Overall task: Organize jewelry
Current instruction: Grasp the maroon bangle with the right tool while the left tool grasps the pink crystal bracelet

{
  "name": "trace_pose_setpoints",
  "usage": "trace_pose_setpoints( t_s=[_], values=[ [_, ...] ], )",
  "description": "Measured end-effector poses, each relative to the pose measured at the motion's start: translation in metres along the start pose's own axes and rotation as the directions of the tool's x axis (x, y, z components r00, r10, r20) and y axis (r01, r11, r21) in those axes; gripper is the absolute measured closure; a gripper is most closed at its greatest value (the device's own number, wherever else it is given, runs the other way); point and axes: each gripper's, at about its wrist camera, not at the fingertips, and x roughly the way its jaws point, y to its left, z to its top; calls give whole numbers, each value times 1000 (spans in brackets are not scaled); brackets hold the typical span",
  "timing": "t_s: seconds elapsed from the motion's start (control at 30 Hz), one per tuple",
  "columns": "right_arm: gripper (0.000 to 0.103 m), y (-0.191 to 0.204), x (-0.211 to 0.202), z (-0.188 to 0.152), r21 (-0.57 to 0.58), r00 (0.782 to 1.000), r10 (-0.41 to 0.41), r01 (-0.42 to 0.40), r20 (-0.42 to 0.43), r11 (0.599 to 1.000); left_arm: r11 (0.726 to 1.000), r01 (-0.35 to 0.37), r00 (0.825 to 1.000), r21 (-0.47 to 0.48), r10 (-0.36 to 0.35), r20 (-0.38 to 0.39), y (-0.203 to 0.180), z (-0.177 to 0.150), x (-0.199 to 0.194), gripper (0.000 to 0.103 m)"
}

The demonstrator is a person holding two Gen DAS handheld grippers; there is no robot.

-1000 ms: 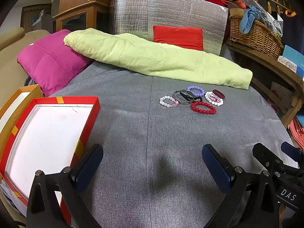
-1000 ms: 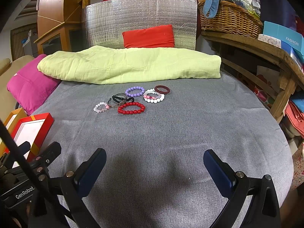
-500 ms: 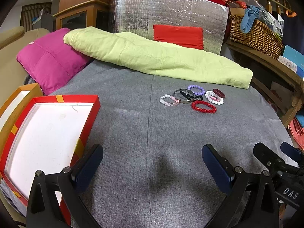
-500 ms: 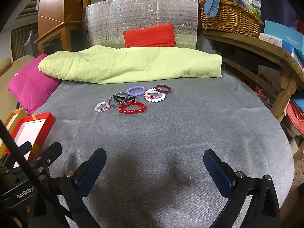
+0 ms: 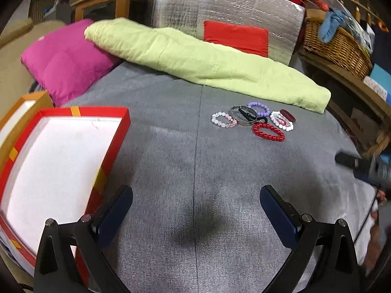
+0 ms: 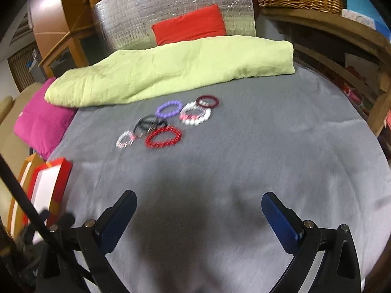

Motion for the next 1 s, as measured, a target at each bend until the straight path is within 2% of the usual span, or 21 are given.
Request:
trace_pose_setpoints(
  t_s=[0.1,0.17,0.23,0.3,0.37,0.5,0.57,0.6,0.67,0.73,0.83,1.0],
  values=[
    [2,-17,24,38,24,999,53,-53,-11,998,998,32,999,-60,-34,-35,8,1,9,0],
    [13,-25,48,66,40,996,53,-51,-70,998,998,24,998,-64,-28,-55,9,1,12,0],
    [34,-30,70,84,59,991,45,-37,-127,998,996,35,997,-76,-41,-69,8,1,16,0],
    [48,-35,96,102,85,982,43,-28,-183,996,996,47,996,-79,-53,-72,5,1,19,0],
    [54,-34,119,120,90,977,34,-16,-211,996,995,59,995,-79,-65,-73,3,1,21,0],
    [57,-27,145,141,61,974,-18,33,-226,998,994,79,994,-75,-84,-74,0,2,26,0],
    [63,-23,160,149,47,969,-33,46,-245,998,993,86,993,-74,-92,-74,0,2,27,0],
    [71,-22,166,151,42,967,-40,52,-253,998,993,88,993,-73,-93,-75,0,2,27,0],
    [77,-21,178,152,35,959,-56,69,-278,997,993,90,993,-73,-95,-75,-1,2,27,0],
    [97,-22,188,153,27,954,-68,79,-293,996,994,85,993,-73,-91,-79,0,2,27,0],
    [98,-26,183,153,41,965,-43,55,-258,998,995,74,993,-71,-80,-82,0,2,28,0],
    [98,-41,146,137,103,988,27,-11,-155,995,995,63,992,-76,-71,-107,-3,19,41,0]
  ],
)
